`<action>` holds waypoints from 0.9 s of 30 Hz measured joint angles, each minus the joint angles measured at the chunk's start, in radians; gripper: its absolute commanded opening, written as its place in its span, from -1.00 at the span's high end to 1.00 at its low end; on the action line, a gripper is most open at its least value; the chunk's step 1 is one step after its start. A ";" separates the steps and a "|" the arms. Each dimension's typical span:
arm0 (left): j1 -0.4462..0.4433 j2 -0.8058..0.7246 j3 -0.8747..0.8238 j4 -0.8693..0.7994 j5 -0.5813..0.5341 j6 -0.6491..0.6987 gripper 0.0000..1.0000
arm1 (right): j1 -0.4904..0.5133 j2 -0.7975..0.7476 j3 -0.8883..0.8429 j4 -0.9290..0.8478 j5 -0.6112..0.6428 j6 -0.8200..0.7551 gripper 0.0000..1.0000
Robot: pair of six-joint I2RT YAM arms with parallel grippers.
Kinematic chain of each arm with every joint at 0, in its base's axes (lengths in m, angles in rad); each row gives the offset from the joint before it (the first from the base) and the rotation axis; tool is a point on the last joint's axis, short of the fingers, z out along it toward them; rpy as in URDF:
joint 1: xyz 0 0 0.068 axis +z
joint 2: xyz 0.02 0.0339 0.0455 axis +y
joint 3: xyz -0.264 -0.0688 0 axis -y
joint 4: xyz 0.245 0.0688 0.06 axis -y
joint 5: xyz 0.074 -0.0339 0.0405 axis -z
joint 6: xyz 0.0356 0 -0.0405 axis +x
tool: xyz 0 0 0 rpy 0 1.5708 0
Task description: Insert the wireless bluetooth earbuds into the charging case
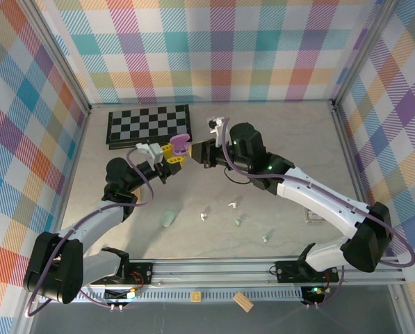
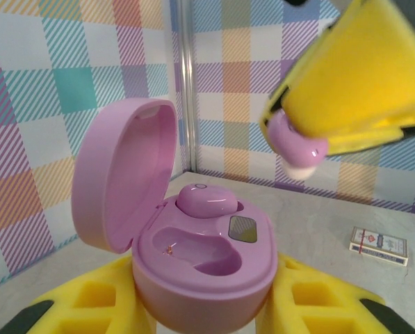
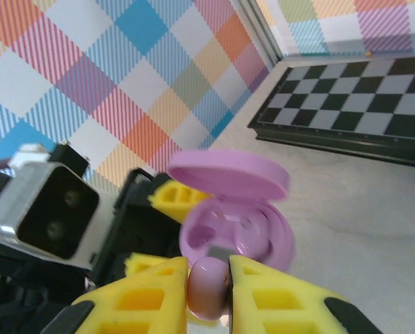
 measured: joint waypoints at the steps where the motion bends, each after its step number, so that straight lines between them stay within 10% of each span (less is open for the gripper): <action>1: -0.004 0.000 0.000 -0.007 -0.003 0.003 0.36 | 0.002 0.012 0.013 0.003 -0.006 -0.003 0.59; 27: -0.031 0.021 0.000 -0.043 -0.051 0.036 0.36 | 0.016 0.153 0.096 -0.007 -0.031 -0.020 0.56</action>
